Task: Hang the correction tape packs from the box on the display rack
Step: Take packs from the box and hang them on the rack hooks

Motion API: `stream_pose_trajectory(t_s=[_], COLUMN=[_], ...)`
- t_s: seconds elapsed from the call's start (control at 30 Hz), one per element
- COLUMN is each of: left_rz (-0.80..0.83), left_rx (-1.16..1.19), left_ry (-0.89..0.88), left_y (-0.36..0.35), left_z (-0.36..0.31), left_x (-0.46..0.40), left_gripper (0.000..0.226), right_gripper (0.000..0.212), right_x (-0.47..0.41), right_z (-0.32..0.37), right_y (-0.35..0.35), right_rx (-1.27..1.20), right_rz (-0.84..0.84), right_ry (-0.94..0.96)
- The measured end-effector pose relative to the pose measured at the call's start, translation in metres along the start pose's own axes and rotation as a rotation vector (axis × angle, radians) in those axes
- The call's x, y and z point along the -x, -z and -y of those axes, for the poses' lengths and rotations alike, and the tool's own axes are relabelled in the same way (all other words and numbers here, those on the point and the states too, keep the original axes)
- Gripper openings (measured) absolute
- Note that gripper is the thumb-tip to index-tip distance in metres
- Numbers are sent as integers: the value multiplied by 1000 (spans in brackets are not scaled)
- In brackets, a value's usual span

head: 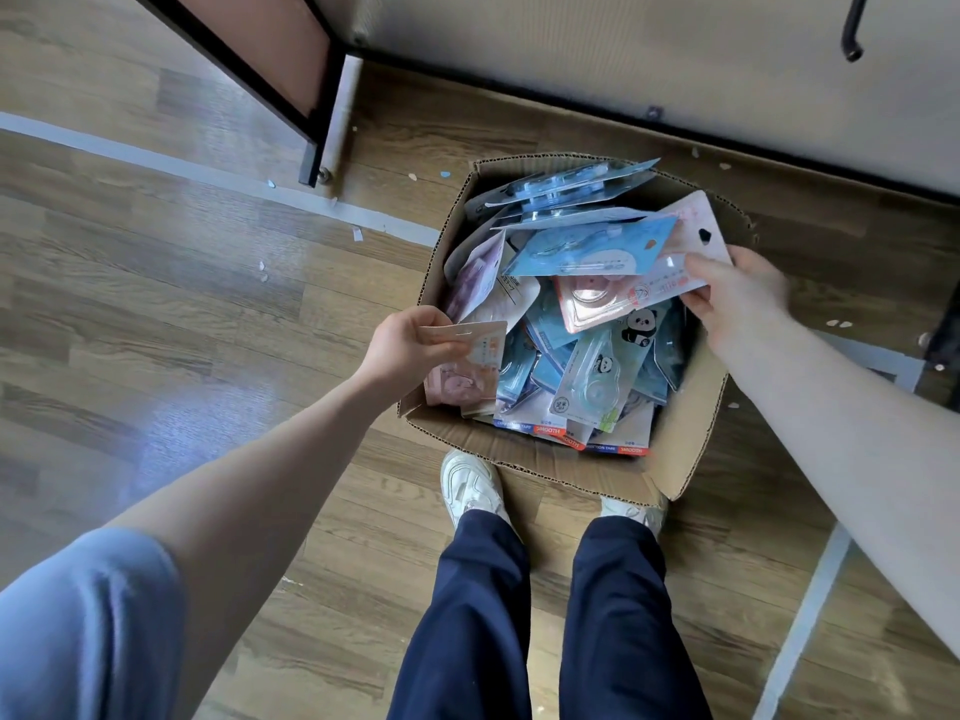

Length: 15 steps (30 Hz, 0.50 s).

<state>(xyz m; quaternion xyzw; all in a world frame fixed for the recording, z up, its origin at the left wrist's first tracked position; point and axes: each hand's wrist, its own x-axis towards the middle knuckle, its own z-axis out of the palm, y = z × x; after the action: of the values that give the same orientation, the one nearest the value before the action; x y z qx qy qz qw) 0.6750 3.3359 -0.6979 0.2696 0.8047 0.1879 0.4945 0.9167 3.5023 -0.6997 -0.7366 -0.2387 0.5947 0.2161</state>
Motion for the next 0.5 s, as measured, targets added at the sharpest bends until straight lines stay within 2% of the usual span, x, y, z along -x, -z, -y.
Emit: stream_pose_trajectory(t_s=[0.2,0.5], left_rz=[-38,-73], left_rx=[32,53], left_ry=[-19,-103], left_y=[7,36], left_z=[-19,-67], left_x=[4,23], left_gripper=[23,16], right_gripper=[11,21], right_x=[12,53], right_z=[18,63], right_y=[8,20], right_rx=[41,206], right_rz=[-38,-64], right_ry=[66,284])
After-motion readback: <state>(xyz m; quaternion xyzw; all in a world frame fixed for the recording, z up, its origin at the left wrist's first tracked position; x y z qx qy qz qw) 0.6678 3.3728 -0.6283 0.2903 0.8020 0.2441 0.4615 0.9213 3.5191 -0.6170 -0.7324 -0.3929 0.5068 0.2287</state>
